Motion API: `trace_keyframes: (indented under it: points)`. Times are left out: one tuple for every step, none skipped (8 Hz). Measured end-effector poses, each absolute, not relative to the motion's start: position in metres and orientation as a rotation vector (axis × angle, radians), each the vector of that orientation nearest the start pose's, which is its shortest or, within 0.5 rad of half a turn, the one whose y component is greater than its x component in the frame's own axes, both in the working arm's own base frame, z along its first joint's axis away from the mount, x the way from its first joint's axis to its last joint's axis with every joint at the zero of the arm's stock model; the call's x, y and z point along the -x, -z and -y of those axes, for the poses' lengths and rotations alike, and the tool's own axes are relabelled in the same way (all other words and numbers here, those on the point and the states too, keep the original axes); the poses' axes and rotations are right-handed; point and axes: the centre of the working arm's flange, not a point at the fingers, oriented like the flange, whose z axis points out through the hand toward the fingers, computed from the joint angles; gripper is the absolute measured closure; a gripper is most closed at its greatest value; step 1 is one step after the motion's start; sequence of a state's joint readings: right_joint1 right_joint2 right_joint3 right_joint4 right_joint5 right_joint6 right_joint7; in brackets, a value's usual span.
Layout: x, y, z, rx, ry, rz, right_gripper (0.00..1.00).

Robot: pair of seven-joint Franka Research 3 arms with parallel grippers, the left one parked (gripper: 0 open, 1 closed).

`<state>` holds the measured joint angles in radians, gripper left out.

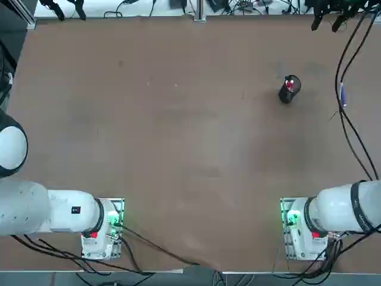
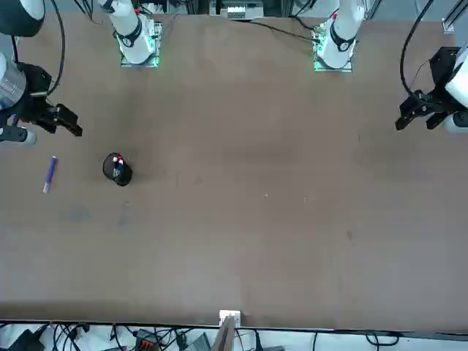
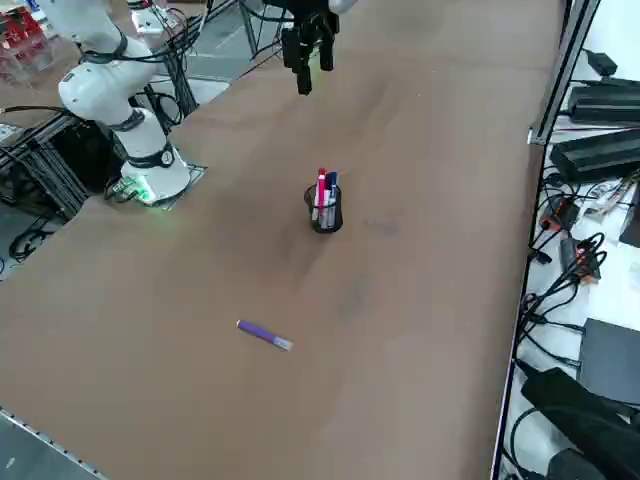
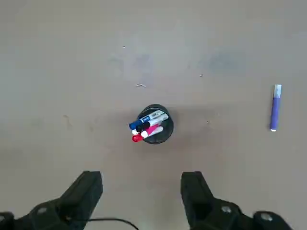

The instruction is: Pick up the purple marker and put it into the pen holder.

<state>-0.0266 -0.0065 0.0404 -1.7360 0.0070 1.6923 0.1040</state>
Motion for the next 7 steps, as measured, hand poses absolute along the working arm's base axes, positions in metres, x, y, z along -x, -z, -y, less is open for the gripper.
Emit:
trace_keyframes:
  points:
    - [-0.5564,-0.5601,-0.0084,3.133,-0.061,-0.143,0.0]
    - [-0.556,-0.5602,-0.0085,3.133,-0.067,-0.143,0.0]
    - [-0.5554,-0.5602,-0.0083,3.133,-0.075,-0.144,0.0]
    - [-0.5555,-0.5614,-0.0073,3.133,-0.073,-0.146,0.0]
    - [-0.5559,-0.5638,-0.0059,3.132,-0.065,-0.15,0.0]
    - [-0.5558,-0.5659,-0.0057,3.132,-0.064,-0.151,0.0]
    - [-0.5548,-0.5665,-0.0057,3.133,-0.078,-0.15,0.0]
